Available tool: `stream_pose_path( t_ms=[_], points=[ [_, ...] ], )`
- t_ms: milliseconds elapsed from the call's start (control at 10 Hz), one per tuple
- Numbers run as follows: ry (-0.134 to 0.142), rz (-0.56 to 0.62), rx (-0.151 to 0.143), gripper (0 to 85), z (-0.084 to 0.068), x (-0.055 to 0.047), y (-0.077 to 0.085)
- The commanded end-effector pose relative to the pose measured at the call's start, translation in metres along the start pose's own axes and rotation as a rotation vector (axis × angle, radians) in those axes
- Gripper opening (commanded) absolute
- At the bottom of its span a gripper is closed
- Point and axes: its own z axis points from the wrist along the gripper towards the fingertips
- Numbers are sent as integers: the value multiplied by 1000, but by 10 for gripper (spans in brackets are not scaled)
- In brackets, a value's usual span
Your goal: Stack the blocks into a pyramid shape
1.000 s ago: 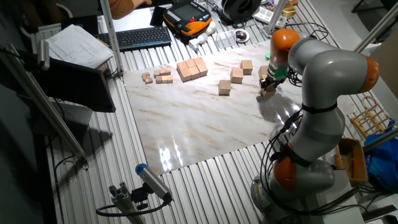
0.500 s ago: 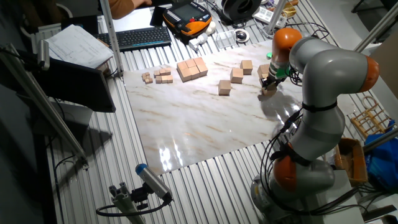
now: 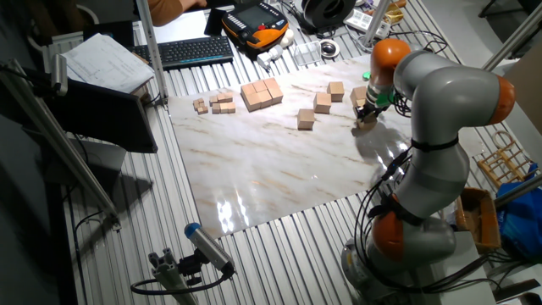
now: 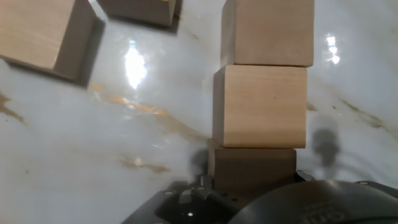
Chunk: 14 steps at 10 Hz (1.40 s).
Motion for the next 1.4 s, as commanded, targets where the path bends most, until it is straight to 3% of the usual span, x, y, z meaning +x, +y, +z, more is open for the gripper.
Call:
stream_pose_path(
  t_ms=[0, 100, 200, 300, 400, 500, 700, 800, 900, 1100, 1300],
  points=[
    [3, -3, -2, 170, 2, 0, 0],
    [3, -4, -4, 340, 2, 0, 0],
    [2, -3, -7, 340, 2, 0, 0],
    [-1, -1, -9, 510, 3, 0, 0],
    [-6, 2, -13, 510, 3, 0, 0],
    [-9, 4, -14, 680, 4, 0, 0],
    [-7, 19, -29, 680, 3, 0, 0],
    [-11, 25, -43, 850, 1, 0, 1],
    [-12, 30, -51, 850, -4, -1, 3],
    [17, 28, -49, 850, -17, -4, 9],
    [38, 43, -70, 850, -35, -8, 25]
  ],
)
